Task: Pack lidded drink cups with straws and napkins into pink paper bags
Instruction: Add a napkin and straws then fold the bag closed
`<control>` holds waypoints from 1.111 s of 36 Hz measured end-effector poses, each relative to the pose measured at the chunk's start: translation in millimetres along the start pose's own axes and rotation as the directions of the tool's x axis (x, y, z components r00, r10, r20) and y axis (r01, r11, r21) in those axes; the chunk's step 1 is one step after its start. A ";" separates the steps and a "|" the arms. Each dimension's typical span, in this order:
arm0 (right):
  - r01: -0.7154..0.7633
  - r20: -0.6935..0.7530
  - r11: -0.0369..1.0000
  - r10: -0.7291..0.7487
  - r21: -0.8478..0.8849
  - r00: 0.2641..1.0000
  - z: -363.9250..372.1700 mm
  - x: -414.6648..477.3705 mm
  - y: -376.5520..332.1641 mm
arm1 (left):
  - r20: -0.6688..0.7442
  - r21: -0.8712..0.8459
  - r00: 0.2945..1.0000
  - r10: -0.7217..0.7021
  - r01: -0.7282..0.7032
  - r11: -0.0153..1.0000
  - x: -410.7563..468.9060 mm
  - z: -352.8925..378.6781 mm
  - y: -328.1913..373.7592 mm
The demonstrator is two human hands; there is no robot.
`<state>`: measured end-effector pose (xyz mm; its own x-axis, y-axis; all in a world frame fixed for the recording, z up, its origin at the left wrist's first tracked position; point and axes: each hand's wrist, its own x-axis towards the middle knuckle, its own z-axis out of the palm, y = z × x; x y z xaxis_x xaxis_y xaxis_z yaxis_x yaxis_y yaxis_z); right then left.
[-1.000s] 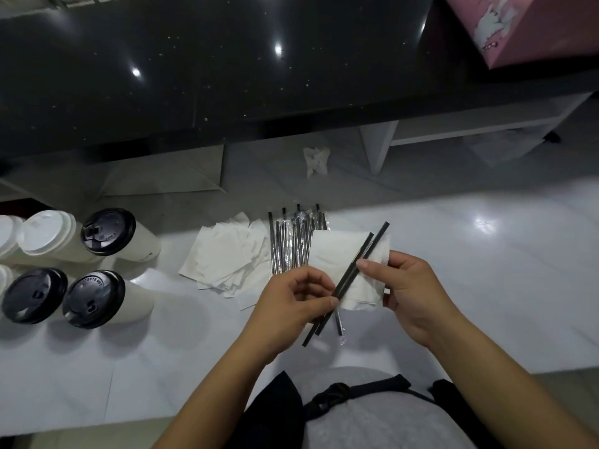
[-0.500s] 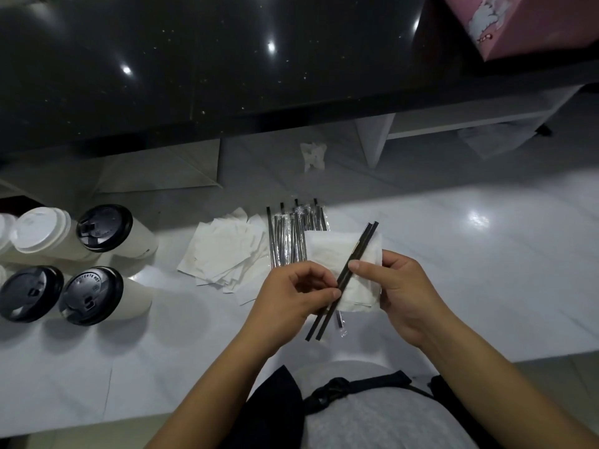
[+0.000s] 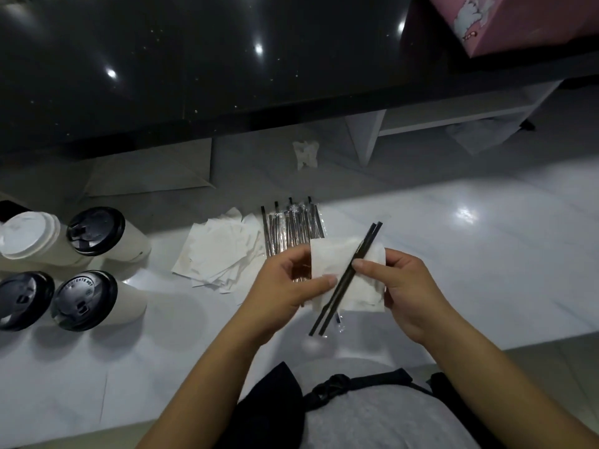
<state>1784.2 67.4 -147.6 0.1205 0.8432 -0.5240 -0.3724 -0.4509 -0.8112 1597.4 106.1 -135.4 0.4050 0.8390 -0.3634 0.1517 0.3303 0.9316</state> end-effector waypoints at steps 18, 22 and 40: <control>0.129 -0.096 0.992 -0.128 0.011 0.987 -2.3 -12.8 10.0 | 0.031 0.055 0.997 0.066 -0.068 0.996 -5.2 18.3 -21.9; 0.044 -0.103 0.996 -0.035 0.080 0.994 -7.3 -13.3 9.6 | 0.015 0.126 0.988 0.152 -0.153 0.980 -7.4 20.0 -24.7; -0.102 0.079 0.995 0.100 0.020 0.992 -20.1 -11.5 7.4 | 0.074 0.589 0.993 0.088 -0.115 0.800 -48.0 36.2 -12.8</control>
<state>1798.6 48.5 -152.8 0.0096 0.8142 -0.5805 -0.4014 -0.5286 -0.7480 1608.7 45.9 -129.6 0.4823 0.8306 -0.2784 0.6058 -0.0867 0.7909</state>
